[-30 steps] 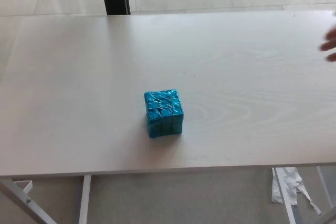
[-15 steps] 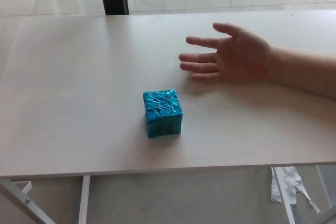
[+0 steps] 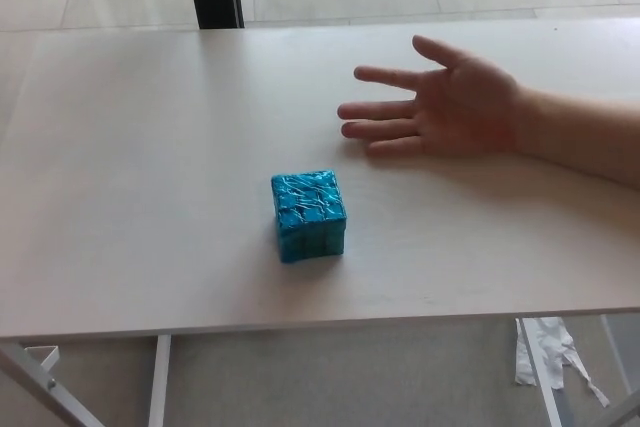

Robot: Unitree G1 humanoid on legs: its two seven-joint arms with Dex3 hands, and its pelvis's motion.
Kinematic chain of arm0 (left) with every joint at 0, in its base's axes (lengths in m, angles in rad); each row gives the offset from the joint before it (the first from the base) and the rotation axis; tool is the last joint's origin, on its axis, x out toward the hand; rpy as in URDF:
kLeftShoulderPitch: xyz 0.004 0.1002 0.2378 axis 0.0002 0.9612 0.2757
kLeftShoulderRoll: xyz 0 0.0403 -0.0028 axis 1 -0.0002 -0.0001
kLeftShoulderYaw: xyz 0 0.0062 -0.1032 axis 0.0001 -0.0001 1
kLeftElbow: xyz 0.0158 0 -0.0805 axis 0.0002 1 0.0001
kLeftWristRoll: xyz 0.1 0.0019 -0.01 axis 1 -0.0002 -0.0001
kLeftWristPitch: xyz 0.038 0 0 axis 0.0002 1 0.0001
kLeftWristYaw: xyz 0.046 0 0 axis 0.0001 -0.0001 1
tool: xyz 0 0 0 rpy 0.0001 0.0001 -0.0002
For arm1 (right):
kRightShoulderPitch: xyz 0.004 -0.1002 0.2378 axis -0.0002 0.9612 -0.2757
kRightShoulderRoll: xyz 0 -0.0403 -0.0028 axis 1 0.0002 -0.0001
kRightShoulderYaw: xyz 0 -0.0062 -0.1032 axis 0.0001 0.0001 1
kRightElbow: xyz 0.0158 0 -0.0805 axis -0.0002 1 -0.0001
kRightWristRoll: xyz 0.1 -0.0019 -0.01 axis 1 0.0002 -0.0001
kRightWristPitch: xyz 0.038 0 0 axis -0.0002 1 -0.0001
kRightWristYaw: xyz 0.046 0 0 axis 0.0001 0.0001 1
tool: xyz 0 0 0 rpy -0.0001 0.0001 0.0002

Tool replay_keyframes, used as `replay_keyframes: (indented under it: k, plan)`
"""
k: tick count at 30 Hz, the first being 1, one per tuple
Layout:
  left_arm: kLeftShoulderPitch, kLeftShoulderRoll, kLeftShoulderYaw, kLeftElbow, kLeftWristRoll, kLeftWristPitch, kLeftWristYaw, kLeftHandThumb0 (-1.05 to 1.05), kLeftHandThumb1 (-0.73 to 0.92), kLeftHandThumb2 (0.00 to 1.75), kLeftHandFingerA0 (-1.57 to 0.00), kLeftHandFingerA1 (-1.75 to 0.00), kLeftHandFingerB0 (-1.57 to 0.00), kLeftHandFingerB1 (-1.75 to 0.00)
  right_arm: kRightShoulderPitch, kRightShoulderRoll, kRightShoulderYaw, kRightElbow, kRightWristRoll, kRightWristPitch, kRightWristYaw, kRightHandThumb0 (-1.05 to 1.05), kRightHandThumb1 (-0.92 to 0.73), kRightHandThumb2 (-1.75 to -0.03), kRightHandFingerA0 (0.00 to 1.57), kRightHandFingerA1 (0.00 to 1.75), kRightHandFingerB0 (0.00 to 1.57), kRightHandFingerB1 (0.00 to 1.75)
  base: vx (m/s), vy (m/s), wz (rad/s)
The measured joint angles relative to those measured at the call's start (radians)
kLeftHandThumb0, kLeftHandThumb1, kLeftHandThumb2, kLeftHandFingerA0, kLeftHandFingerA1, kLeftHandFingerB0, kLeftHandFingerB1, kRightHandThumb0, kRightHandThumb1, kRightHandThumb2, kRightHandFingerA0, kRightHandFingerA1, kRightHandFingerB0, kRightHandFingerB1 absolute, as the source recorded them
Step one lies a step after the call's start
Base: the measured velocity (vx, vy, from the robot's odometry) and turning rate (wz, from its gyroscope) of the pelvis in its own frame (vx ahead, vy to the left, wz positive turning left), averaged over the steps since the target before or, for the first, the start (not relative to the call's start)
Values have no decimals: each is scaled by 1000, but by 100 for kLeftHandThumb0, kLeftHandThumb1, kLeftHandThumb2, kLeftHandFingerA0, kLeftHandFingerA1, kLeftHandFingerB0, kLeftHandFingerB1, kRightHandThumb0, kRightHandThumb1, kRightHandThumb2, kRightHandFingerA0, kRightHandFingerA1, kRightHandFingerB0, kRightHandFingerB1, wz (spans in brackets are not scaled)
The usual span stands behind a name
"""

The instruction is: The robot uses its right hand to pick up a cube kept in the middle of the desk infront of it and hands it to a person

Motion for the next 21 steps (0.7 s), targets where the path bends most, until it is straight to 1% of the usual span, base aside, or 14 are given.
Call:
replay_keyframes:
  k: [1, 3, 4, 5, 6, 7, 9, 10, 11, 12, 14, 18, 19, 21]
  plan:
    - [-8, 0, 20, -2, -13, 0, -1, -70, 45, 85, -54, -63, -43, -50, -3, -1, -17, -48, 12, 0, 1, -66, -46, -83, 52, 60, 39, 48, 0, 0, 0]
    - [-16, 0, 35, -2, -24, 1, -2, -63, 55, 57, -62, -56, -49, -38, -8, -1, -35, -108, 24, -3, 3, -66, -58, -58, 34, 46, 38, 34, 0, 0, 0]
    - [-20, 0, 44, -2, -30, 1, -3, -62, 53, 56, -67, -58, -52, -39, -12, -1, -45, -155, 32, -6, 7, -79, -57, -58, 57, 49, 37, 32, 0, 0, 0]
    - [-23, 0, 46, -2, -33, 1, -3, -60, 42, 83, -59, -64, -45, -53, -16, -3, -49, -184, 36, -7, 9, -78, -46, -86, 53, 56, 33, 44, 0, 0, 0]
    - [-25, 0, 47, -2, -35, 1, -3, -60, 42, 83, -59, -64, -45, -53, -23, -3, -53, -223, 40, -7, 9, -78, -46, -86, 53, 56, 33, 44, 0, 0, 0]
    - [-28, 0, 47, -2, -36, 1, -3, -60, 54, 57, -63, -55, -52, -40, -28, -3, -55, -253, 43, -6, 10, -77, -55, -57, 69, 51, 41, 36, 0, 0, 0]
    - [-31, 0, 47, -2, -36, 1, -3, -60, 43, 83, -60, -63, -44, -52, -39, -4, -59, -314, 49, -5, 11, -95, -49, -83, 72, 61, 44, 52, 0, 0, 0]
    - [-32, -1, 45, -2, -36, 1, -3, -57, 56, 57, -67, -55, -49, -39, -48, -4, -60, -355, 51, -4, 12, -87, -57, -58, 70, 52, 46, 48, 0, 0, 0]
    - [-32, -1, 45, -2, -36, 1, -3, -56, 55, 57, -67, -54, -48, -38, -55, -4, -61, -388, 53, -3, 12, -98, -50, -87, 67, 55, 36, 46, 0, 0, 0]
    - [-33, -1, 43, -1, -36, 1, -3, -61, 43, 83, -60, -64, -41, -52, -63, -4, -61, -425, 54, 0, 12, -98, -54, -89, 66, 54, 37, 46, 0, 0, 0]
    - [-32, -2, 42, -1, -36, 1, -3, -61, 44, 84, -59, -63, -43, -52, -86, -5, -58, -491, 54, 5, 12, -89, -60, -60, 56, 46, 38, 33, 0, 0, 0]
    - [-32, -4, 36, -1, -36, 1, -3, -62, 42, 83, -61, -64, -44, -52, -148, -8, -37, -628, 53, 20, 14, -73, -57, -58, 43, 48, 31, 31, 0, 0, 0]
    - [-32, -5, 35, -1, -36, 1, -3, -61, 42, 83, -60, -65, -43, -53, -162, -8, -31, -652, 53, 24, 14, -75, -46, -85, 36, 55, 21, 43, 0, 0, 0]
    - [-31, -7, 33, 0, -36, 1, -3, -60, 55, 57, -69, -54, -52, -39, -202, -8, -6, -714, 51, 38, 16, -75, -46, -83, 30, 53, 19, 41, 0, 0, 0]
